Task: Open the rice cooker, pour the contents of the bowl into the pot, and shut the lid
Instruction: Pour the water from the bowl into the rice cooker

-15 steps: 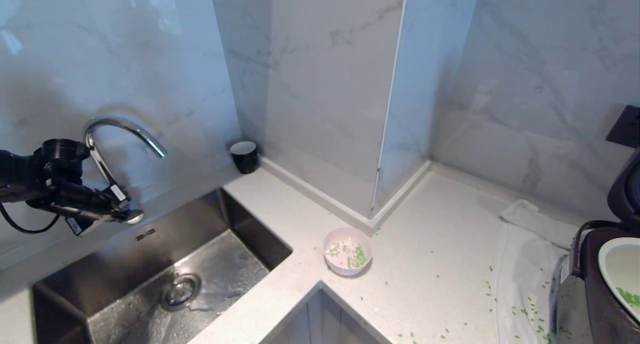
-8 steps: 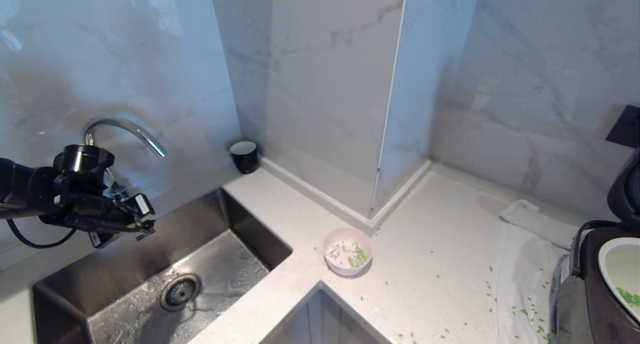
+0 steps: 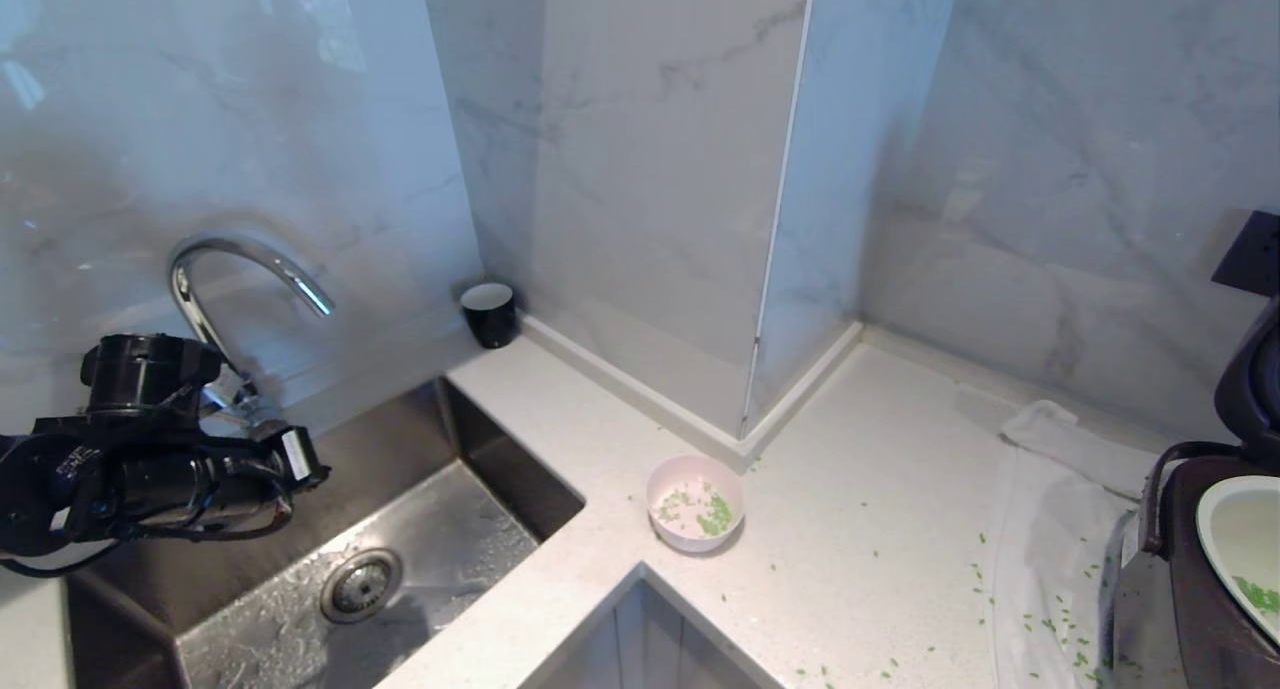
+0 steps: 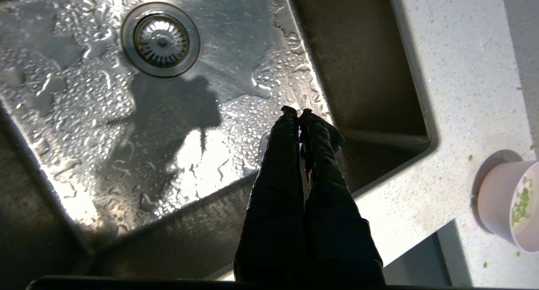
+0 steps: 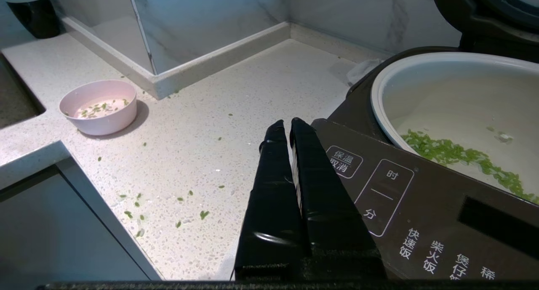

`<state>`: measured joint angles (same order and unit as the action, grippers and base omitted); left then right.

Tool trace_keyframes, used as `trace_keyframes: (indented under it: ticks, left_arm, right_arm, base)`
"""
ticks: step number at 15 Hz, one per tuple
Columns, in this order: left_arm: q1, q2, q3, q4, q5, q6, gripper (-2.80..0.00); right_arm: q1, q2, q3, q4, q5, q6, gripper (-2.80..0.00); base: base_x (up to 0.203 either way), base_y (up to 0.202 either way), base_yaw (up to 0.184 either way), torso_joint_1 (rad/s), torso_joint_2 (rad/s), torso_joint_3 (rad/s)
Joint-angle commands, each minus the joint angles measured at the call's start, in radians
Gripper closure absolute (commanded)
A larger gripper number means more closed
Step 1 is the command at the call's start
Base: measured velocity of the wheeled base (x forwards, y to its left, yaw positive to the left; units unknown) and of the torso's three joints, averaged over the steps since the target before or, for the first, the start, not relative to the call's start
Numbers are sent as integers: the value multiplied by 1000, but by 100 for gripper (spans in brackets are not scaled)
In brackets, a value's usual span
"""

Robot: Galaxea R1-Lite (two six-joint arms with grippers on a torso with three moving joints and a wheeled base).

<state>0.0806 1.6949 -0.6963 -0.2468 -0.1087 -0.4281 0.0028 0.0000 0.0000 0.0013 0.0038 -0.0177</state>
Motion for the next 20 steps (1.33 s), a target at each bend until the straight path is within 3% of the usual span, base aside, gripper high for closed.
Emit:
trace_keyframes:
  ticks: [1, 3, 5, 7, 10, 13, 15, 20]
  left_arm:
    - [-29, -98, 90, -18, 56, -4, 0]
    - [-89, -115, 168, -88, 160, -11, 0]
    - [-146, -128, 274, -255, 256, -6, 0]
    - [-218, -168, 360, -352, 339, -3, 0]
    - [-297, -243, 400, -381, 576, 17, 0]
    - [-312, -378, 402, -378, 733, 107, 0]
    - [-304, -508, 400, -371, 781, 159, 0]
    - [-235, -851, 393, -268, 804, 274, 0]
  right_arm:
    - [0, 2, 0, 0, 1, -1, 0]
    - [0, 2, 0, 0, 1, -1, 0]
    - [0, 2, 0, 0, 1, -1, 0]
    - [0, 2, 0, 0, 1, -1, 0]
    - [0, 2, 0, 0, 1, -1, 0]
    - [0, 2, 0, 0, 1, -1, 0]
    - [0, 2, 0, 0, 1, -1, 0]
    - [0, 2, 0, 0, 1, -1, 0]
  base:
    - [0, 0, 0, 0, 0, 0]
    - [0, 0, 0, 0, 0, 0]
    - [0, 0, 0, 0, 0, 0]
    - [0, 0, 0, 0, 0, 0]
    - [0, 0, 0, 0, 0, 0]
    - [0, 0, 0, 0, 0, 0]
    - [0, 0, 0, 0, 0, 0]
    - [0, 0, 0, 0, 0, 0]
